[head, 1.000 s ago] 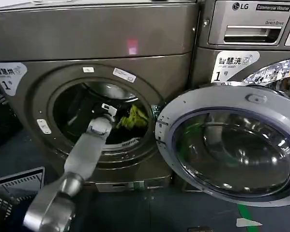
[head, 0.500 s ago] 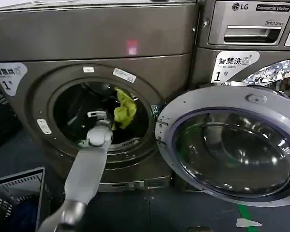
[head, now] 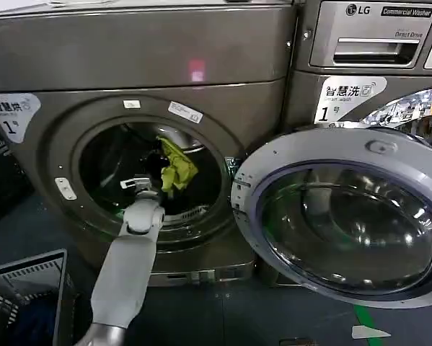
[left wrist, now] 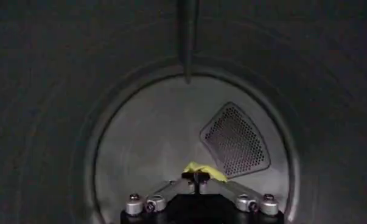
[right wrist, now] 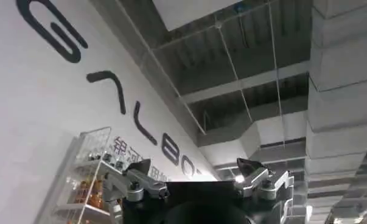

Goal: Grasp the clothes from the dryer.

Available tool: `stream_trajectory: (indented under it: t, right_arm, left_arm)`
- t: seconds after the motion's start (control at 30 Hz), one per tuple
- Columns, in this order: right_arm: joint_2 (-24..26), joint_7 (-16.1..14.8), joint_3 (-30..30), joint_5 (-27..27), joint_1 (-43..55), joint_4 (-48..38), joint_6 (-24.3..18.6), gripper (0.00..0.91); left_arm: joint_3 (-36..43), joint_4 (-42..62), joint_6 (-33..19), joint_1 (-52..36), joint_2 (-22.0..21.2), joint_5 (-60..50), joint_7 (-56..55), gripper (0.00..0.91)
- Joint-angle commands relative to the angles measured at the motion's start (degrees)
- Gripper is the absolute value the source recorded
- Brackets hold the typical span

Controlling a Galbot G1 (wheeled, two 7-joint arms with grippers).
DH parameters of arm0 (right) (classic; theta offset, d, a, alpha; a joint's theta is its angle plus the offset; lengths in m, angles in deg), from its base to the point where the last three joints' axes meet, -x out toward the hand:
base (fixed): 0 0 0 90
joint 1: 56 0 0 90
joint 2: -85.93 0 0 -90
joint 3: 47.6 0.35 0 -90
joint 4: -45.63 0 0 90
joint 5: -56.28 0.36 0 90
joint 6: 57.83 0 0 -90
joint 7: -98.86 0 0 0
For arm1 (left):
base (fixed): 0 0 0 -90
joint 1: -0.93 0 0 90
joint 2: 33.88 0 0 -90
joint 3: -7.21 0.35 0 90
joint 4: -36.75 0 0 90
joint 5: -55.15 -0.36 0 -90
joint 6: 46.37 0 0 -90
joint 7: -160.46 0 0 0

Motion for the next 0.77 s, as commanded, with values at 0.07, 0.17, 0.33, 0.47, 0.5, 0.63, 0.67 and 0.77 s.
stream_trajectory:
  t: [0.07, 0.17, 0.33, 0.47, 0.5, 0.63, 0.67, 0.77]
  right_arm:
    - [0.1, 0.1, 0.1, 0.1, -0.2, 0.0, -0.3, 0.907]
    - [0.2, -0.1, 0.4, -0.3, -0.1, 0.2, 0.4, 0.907]
    - [0.6, -0.1, 1.2, -0.4, -1.0, 0.0, 0.5, 0.907]
    - [0.5, 0.0, 2.0, -0.2, -1.6, 0.0, 0.8, 0.907]
    - [0.5, -0.1, 2.1, -0.2, -1.7, 0.0, 0.8, 0.907]
    - [0.3, -0.2, 2.6, -0.1, -2.3, 0.2, 0.9, 0.907]
    - [0.2, -0.1, 3.0, 0.0, -2.5, 0.2, 1.1, 0.907]
    - [0.0, -0.1, 3.4, 0.0, -2.9, 0.1, 1.0, 0.907]
  left_arm:
    - [-0.1, -1.9, 0.4, 1.2, 0.3, -0.7, -0.1, 0.000]
    - [-0.1, -1.6, 0.4, 1.1, 0.0, -1.1, 0.1, 0.000]
    - [-0.1, -1.9, 0.5, 1.2, -0.2, -1.5, 0.9, 0.000]
    - [-0.2, -2.1, 0.5, 1.3, -0.2, -1.5, 1.5, 0.000]
    - [-0.3, -2.2, 0.5, 1.2, -0.2, -1.5, 1.6, 0.000]
    - [-0.3, -2.1, 0.5, 0.9, -0.2, -1.3, 2.0, 0.000]
    - [-0.2, -2.0, 0.4, 0.8, -0.1, -1.4, 2.1, 0.000]
    - [-0.2, -1.9, 0.4, 0.6, -0.1, -1.3, 2.5, 0.000]
